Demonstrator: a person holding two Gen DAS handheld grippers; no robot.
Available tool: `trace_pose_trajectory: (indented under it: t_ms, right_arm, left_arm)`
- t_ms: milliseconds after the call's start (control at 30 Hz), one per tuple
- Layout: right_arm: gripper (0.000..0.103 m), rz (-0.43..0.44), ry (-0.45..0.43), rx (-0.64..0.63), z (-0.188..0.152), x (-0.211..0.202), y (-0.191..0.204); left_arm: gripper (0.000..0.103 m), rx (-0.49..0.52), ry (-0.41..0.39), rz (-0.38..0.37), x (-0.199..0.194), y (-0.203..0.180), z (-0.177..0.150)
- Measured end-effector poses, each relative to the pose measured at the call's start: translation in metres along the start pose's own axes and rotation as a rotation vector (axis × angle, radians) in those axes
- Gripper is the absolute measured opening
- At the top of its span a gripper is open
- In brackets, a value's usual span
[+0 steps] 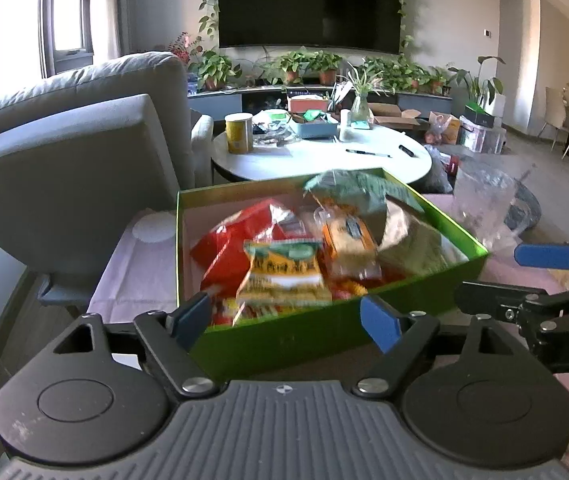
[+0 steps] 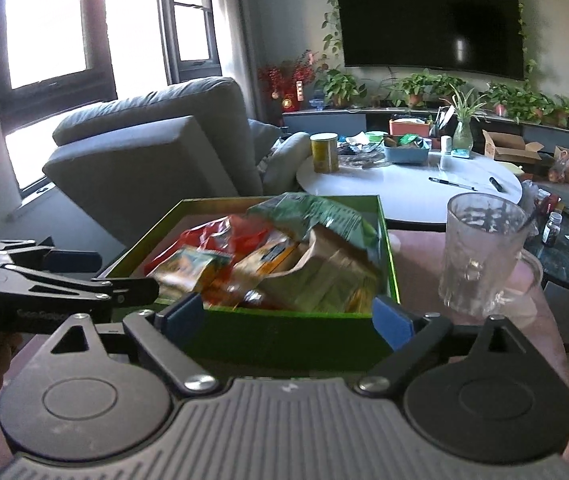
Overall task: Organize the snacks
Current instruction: 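Grasp the round pastry pack with the left gripper while the right grasps the red-white wrapper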
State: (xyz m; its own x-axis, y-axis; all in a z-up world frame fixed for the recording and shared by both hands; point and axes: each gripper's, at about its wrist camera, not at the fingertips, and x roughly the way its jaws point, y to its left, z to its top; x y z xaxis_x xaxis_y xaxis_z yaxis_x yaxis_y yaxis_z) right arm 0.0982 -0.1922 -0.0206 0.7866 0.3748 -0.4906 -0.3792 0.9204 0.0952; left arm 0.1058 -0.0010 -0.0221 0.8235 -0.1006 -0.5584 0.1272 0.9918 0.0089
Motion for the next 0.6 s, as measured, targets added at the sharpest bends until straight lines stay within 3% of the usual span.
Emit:
trace_pose_trajectory:
  t_ms: [333, 600]
  right_arm:
    - [0.066, -0.005, 0.022, -0.027, -0.020, -0.023, 0.020]
    - [0.066, 0.018, 0.084, -0.065, -0.050, -0.045, 0.028]
  left_arm:
    - [0.086, 0.014, 0.019, -0.027, -0.033, -0.003, -0.037]
    - [0.086, 0.048, 0.080, -0.052, -0.053, -0.001, -0.075]
